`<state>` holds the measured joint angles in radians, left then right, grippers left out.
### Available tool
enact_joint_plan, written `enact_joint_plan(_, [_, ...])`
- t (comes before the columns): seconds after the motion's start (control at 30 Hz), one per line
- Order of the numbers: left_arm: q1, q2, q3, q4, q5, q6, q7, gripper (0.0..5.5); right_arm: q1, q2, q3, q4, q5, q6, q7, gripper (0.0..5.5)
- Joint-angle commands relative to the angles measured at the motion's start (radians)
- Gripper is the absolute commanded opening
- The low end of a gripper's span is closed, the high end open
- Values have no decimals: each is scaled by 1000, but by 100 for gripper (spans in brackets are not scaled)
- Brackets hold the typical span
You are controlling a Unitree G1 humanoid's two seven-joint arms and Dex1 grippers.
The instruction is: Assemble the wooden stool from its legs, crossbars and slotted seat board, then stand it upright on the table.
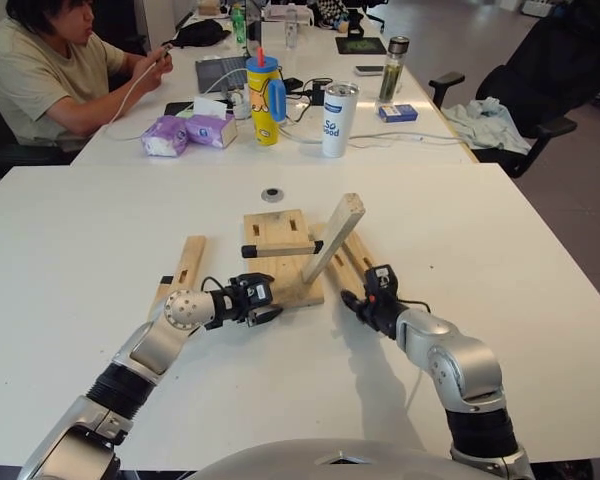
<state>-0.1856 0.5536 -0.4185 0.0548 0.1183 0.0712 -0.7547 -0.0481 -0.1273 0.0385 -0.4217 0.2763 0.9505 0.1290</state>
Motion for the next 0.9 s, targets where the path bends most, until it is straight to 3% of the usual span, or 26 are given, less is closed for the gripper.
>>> enact_joint_plan(0.03, [64, 8, 86, -38, -76, 45, -7, 348, -95, 41, -88, -35, 6, -218, -12, 206])
enact_joint_plan(0.3, [151, 49, 305, -372, -585, 410, -187, 348, -262, 38, -300, 20, 289, -335, 115, 206])
enact_joint_plan(0.43, [185, 109, 385, -519, -832, 617, -235, 348, -354, -3, -371, -27, 654, -209, 206, 206])
enact_joint_plan(0.53, [196, 134, 457, -573, -1013, 717, -255, 391, -358, -84, -380, -77, 938, -106, 273, 206])
enact_joint_plan(0.8, [53, 129, 655, -551, -1511, 828, -82, 520, -201, -339, -381, -112, 1361, 50, 416, 206])
enact_joint_plan(0.9, [1, 132, 682, -501, -1629, 840, 4, 524, -117, -397, -359, -125, 1406, 68, 463, 206])
